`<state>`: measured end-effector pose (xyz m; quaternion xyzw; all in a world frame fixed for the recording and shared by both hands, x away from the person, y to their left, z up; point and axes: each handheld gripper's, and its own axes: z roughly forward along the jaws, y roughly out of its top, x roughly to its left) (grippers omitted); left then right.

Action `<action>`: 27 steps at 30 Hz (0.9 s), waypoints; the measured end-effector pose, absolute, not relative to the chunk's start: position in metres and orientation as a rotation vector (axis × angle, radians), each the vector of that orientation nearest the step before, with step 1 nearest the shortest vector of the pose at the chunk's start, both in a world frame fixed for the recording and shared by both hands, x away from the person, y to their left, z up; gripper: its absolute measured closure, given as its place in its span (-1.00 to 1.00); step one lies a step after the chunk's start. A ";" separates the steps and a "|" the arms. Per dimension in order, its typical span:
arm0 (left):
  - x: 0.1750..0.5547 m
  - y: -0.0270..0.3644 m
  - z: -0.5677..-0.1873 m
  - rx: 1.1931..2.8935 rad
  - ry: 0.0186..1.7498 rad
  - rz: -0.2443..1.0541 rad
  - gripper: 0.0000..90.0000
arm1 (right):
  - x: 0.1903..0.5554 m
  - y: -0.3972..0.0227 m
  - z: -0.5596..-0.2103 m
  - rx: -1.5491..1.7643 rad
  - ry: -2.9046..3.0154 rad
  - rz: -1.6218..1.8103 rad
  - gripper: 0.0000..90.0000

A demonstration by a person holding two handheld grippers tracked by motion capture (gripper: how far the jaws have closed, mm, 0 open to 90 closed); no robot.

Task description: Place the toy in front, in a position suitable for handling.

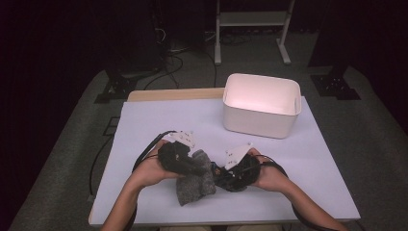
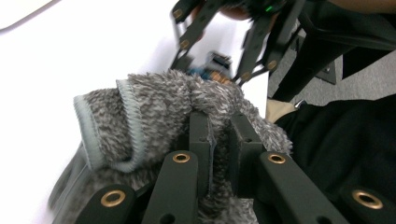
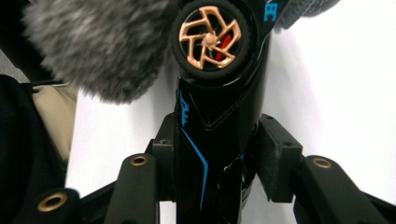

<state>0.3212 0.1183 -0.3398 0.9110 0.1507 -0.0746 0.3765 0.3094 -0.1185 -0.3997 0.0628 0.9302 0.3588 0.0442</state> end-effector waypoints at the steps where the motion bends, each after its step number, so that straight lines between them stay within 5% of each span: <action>1: 0.322 0.120 -0.342 2.329 0.400 -0.199 0.82 | 0.308 -0.123 -0.401 0.193 2.837 1.106 0.24; 16: 0.314 0.109 -0.314 2.325 0.318 -0.192 0.82 | 0.304 -0.105 -0.397 0.136 2.810 1.238 0.24; 27: 0.322 0.122 -0.345 2.360 0.411 -0.231 0.82 | 0.305 -0.128 -0.406 0.195 2.806 1.262 0.24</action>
